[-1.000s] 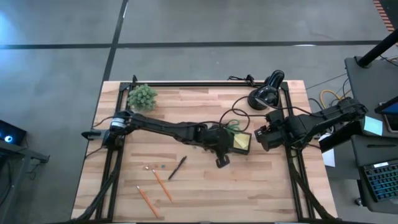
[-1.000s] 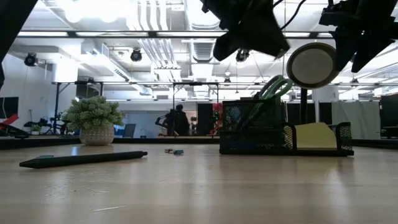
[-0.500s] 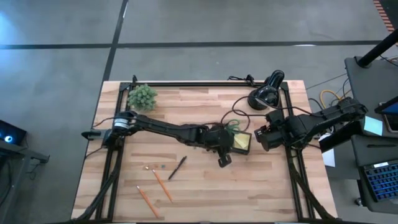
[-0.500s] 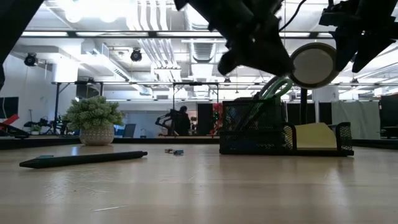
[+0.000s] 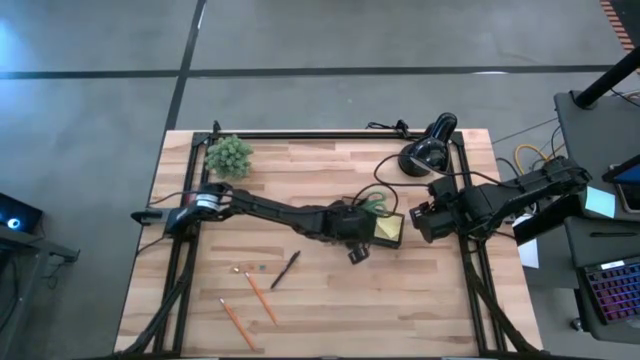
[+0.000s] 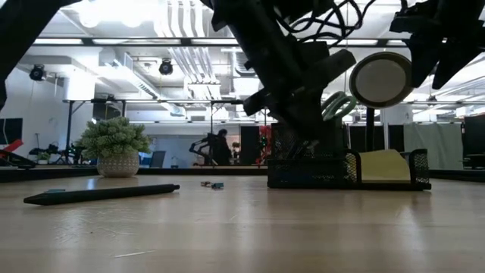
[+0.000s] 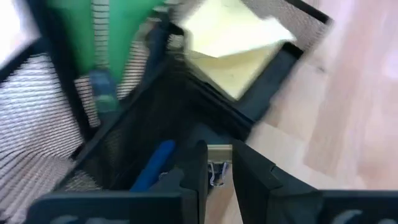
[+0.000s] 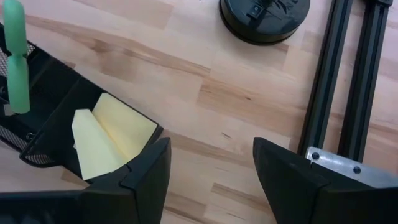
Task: Pick and place office supplies into organizer
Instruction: Put the right yellow binder clip into the black mesh organizer, then put the pink binder clip into the black mesh organizer
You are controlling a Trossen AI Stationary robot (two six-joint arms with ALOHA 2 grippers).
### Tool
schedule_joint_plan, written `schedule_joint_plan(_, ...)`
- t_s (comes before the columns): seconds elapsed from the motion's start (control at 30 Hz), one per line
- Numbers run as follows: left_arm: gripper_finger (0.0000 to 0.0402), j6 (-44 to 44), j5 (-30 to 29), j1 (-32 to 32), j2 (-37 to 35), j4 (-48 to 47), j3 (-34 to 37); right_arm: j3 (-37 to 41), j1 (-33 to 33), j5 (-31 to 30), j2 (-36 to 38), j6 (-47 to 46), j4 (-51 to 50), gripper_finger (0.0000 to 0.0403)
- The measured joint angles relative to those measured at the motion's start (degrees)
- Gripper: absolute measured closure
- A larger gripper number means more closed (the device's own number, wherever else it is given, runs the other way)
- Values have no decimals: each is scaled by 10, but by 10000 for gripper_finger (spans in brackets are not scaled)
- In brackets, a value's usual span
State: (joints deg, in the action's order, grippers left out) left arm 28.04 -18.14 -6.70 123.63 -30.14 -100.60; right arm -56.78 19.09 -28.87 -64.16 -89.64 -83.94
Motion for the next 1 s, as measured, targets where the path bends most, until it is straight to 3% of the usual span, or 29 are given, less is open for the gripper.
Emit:
schedule_joint_plan(0.33, 353, 47, -25, 0, 0, 1, 5, 1, 0, 8, 0, -4, 0, 184)
schedule_joint_plan(0.73, 247, 61, -41, 0, 3, -8, 13, 1, 0, 8, 0, 7, 0, 184)
schedule_joint_plan(0.83, 235, 56, -5, 0, -3, -65, 12, 1, 0, 8, 0, 16, 0, 184)
schedule_joint_plan(1.0, 231, 81, 13, -9, -45, -249, 15, 1, 0, 10, 0, 9, 0, 184)
